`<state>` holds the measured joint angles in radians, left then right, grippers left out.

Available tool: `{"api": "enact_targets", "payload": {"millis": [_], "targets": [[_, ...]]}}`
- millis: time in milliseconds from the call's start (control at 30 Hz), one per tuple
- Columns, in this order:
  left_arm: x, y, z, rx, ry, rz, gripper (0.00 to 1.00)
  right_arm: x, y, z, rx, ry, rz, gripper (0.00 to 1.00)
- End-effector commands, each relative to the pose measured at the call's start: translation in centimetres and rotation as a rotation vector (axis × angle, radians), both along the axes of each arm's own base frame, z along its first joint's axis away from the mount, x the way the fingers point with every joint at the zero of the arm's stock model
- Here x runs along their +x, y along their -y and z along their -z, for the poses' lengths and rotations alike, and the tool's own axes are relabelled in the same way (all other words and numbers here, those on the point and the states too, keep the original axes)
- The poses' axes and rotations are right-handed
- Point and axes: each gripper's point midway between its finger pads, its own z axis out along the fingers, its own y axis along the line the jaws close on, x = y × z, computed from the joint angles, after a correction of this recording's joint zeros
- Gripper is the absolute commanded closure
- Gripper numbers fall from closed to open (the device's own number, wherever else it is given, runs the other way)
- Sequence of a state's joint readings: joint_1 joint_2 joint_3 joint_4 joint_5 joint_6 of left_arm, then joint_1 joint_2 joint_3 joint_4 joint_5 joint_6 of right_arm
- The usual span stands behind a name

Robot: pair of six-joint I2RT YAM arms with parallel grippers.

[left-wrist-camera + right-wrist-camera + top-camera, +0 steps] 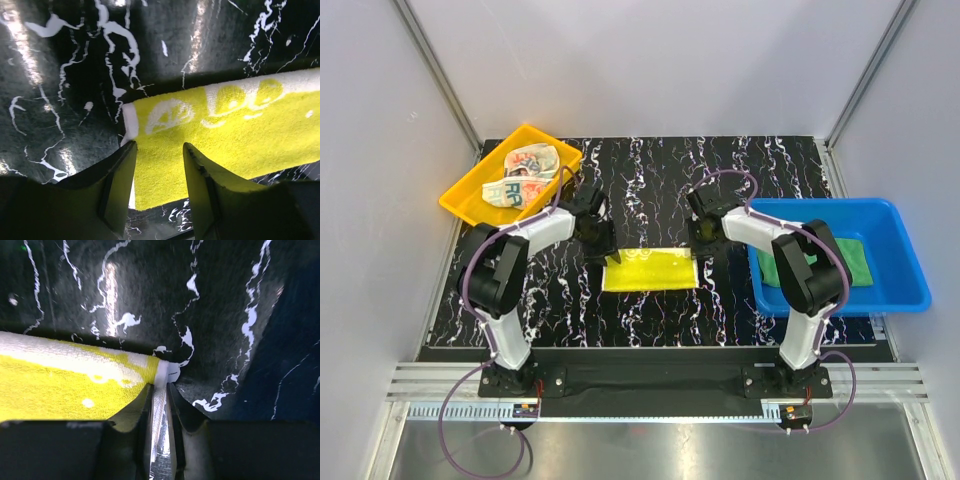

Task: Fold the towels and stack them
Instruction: Fold the towel, then neatly place the folded towel into the bin

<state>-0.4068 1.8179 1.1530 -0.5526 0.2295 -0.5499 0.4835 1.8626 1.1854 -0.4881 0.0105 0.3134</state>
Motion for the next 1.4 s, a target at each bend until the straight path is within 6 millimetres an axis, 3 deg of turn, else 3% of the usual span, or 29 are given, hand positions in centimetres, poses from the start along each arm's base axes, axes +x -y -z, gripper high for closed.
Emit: {"api": "enact_targets", "payload": {"millis": [0,100,267,433,533,667,800,1067,1367], "targets": [[1.3,-1.1,-1.0,0.004,0.037,-0.063,0.51,2.5,0.3,-2.0,-0.034,0.103,-0.007,0.77],[2.0,-1.6,-3.5,-0.001,0.08,-0.075,0.5,2.8,0.4,-4.2,-0.027,0.141,-0.002,0.73],[3.3,-2.1,-10.1,-0.012,0.197,-0.032,0.47,1.4,-0.6,-7.6,0.058,0.129,-0.013,0.59],[2.2,-2.7,-14.3,-0.032,0.344,0.044,0.46,-1.7,-2.4,-7.1,0.2,0.031,-0.036,0.4],[1.0,-3.1,-15.0,-0.036,0.387,0.077,0.46,-2.0,-2.0,-6.3,0.189,0.028,-0.011,0.34],[0.3,-3.8,-15.6,-0.016,0.423,0.093,0.45,-3.0,-1.0,-3.5,0.144,-0.026,0.02,0.33],[0.0,-3.5,-15.9,-0.042,0.434,0.098,0.45,-3.4,-1.4,-2.0,0.175,-0.041,0.029,0.33],[-0.1,-3.6,-15.6,-0.034,0.42,0.095,0.45,-5.2,-1.6,1.0,0.194,-0.095,0.029,0.46],[0.3,-4.6,-15.7,0.015,0.438,0.058,0.45,-6.0,-1.6,3.0,0.153,-0.118,0.026,0.59]]}}
